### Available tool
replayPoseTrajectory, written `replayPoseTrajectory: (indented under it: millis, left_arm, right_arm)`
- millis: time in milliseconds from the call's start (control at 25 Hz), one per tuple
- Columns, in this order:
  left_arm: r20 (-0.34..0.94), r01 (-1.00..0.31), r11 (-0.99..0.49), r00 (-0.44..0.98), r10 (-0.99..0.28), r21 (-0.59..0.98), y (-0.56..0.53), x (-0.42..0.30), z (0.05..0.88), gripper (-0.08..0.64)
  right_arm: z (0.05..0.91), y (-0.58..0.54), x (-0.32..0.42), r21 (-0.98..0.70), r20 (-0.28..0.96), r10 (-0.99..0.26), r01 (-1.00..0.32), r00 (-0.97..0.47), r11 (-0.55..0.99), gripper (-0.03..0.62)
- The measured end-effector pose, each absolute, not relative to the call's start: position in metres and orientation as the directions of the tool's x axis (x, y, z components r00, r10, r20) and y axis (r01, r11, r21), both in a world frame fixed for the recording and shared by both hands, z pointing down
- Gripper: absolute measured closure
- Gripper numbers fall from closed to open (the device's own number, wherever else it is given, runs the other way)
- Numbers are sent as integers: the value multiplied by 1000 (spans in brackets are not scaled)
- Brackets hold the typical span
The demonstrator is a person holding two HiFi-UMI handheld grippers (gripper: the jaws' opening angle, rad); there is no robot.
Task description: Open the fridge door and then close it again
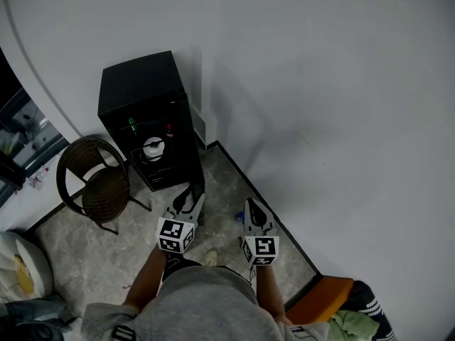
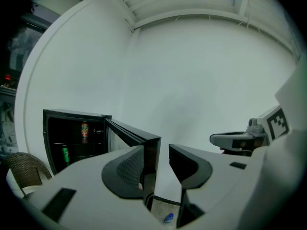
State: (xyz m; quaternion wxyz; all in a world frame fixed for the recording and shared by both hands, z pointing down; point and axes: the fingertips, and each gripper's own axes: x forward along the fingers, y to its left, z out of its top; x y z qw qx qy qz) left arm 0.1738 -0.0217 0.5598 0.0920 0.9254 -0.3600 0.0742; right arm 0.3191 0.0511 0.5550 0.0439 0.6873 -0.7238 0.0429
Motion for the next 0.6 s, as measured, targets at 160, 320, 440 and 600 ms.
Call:
replayPoseTrajectory:
  millis: [160, 320, 440, 600]
  left_arm:
    - [201, -682, -722, 728, -655, 115, -21, 174, 560, 394]
    - [178, -692, -714, 719, -672, 103, -21, 167, 552, 394]
    - [165, -708, -700, 704, -691, 90, -21, 157, 544, 394]
    - [163, -744, -661, 667, -727, 95, -21, 134, 542, 396]
  right_arm:
    - [555, 49, 317, -8, 117, -991, -998, -62, 62, 568]
    - [551, 47, 312, -7, 109, -991, -997, -80, 80, 568]
    - [548, 44, 303, -20, 101, -989, -994, -108, 107, 568]
    - [546, 38, 286, -43, 97, -982, -986, -164, 160, 568]
